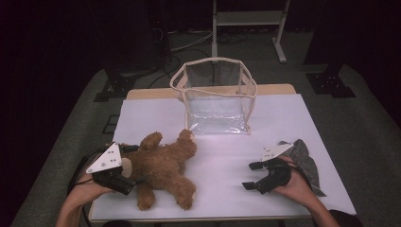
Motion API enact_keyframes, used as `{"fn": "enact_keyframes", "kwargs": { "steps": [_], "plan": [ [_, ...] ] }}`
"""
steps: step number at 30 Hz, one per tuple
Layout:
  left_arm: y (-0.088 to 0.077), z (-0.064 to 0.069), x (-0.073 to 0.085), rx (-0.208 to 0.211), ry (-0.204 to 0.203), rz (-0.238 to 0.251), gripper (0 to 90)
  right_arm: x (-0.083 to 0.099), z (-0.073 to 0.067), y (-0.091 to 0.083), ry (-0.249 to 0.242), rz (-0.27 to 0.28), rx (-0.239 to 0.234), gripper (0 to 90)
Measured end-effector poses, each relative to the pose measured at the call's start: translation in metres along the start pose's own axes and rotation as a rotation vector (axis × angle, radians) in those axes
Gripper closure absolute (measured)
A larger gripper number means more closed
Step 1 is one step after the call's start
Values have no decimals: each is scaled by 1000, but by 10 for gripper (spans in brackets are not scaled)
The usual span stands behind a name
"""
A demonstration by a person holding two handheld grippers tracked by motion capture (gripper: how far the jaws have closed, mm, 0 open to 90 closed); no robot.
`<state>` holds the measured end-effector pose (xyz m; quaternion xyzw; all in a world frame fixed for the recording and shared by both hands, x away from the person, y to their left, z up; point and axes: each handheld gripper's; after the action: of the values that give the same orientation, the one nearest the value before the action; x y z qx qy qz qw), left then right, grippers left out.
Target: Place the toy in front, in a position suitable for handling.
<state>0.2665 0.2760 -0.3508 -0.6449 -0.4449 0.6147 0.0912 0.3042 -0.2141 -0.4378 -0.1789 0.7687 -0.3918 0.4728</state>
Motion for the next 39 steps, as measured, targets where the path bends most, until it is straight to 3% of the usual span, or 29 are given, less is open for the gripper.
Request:
{"fn": "enact_keyframes", "kwargs": {
  "steps": [7, 15, 17, 20, 25, 26, 28, 32, 39],
  "plan": [
    [-9, -4, 28, -25, -47, -27, 56, -6, -3, 1, -14, 1, -18, 141],
    [-9, -8, 53, -52, -41, -30, 56, -24, -13, 9, -58, 0, -55, 142],
    [-7, -11, 58, -51, -59, -34, 58, -32, -17, 13, -75, -2, -67, 142],
    [-5, -17, 66, -58, -69, -5, 97, -42, -22, 18, -93, -1, -88, 142],
    [0, -20, 67, -78, -59, -7, 134, -60, -32, 31, -128, -15, -119, 142],
    [2, -22, 67, -104, -45, -18, 150, -63, -34, 33, -139, -19, -125, 142],
    [3, -26, 67, -116, -53, -9, 204, -70, -40, 37, -155, -24, -137, 145],
    [5, -33, 68, -117, -65, 5, 282, -84, -52, 44, -188, -28, -153, 146],
    [7, -33, 66, -108, -39, -8, 339, -111, -67, 57, -235, -33, -197, 146]
  ]
}}
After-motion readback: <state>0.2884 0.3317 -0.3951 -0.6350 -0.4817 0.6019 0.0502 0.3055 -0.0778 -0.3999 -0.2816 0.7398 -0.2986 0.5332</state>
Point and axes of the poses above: each handheld gripper's, and its own axes: y roughly forward along the jaws, x roughly out of its underside, z roughly to its right, and after that the axes turned 11 degrees about -z, right-handed
